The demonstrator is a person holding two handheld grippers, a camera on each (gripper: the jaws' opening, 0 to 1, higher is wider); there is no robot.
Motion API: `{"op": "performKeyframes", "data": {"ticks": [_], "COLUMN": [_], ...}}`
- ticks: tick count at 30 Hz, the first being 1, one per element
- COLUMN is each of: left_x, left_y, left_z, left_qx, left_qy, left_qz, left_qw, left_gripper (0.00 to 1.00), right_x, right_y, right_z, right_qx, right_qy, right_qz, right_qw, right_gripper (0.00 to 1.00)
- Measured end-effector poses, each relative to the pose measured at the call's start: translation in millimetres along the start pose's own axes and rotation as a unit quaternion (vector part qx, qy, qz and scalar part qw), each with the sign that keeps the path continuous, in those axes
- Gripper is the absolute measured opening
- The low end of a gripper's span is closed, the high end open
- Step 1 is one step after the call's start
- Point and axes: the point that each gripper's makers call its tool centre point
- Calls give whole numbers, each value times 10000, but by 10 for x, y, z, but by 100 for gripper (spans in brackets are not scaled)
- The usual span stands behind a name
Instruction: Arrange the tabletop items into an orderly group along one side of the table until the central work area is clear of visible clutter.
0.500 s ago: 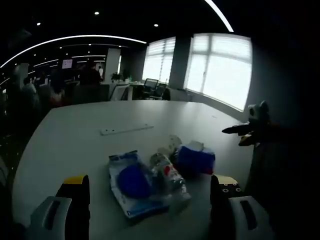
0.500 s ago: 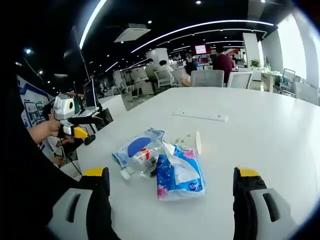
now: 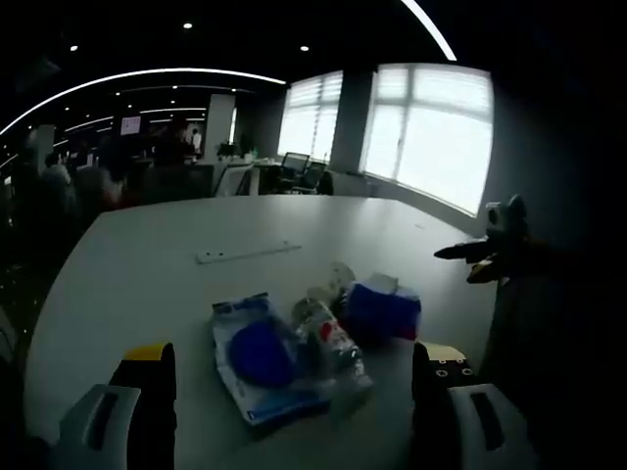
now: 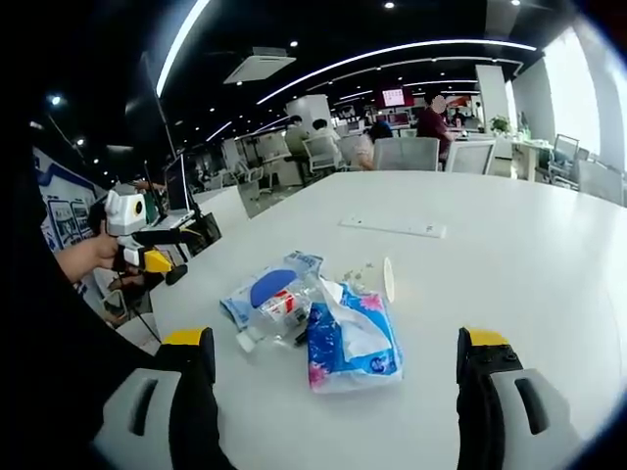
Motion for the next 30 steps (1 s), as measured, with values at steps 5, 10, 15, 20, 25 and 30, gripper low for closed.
{"op": "performKeyframes", "data": {"ticks": [5,10,15,20,25,30], "left_x": [4,11,23,55,96,113], "left_y": [-6,-12,8,1,-2,22], "left_z": [-2,-7,-8,-4,3,-3], "left_qx": [5,4,-23,-6,3,-38], "left_qy": [5,18,18,37,77,92], "left_qz": [1,19,33,52,106,108], "left_qw": [10000,10000,10000,10000,9999,9999], "left_gripper": [99,99,99,99,99,99], "right_x": [1,-1,3,-1,-29,-30], "right_y": [-10,-18,-31,-61,-43,2], "right_z": [-11,-13,-12,-24,-22,-24], "right_qx": [24,30,45,65,49,33], "right_qy": [3,-13,-10,-21,-38,-21], "right_qz": [8,-7,-14,-59,-97,-47], "right_qw": [10000,10000,10000,10000,9999,10000], "right_gripper": [100,100,100,100,100,100]}}
Point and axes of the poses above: the point that each gripper's makers call its tool centre point, and the gripper's own axes: z roughly forward along the fingers, x roughly to its right, y roughly out of its underside, and after that the axes turned 8 degrees about z, right-handed
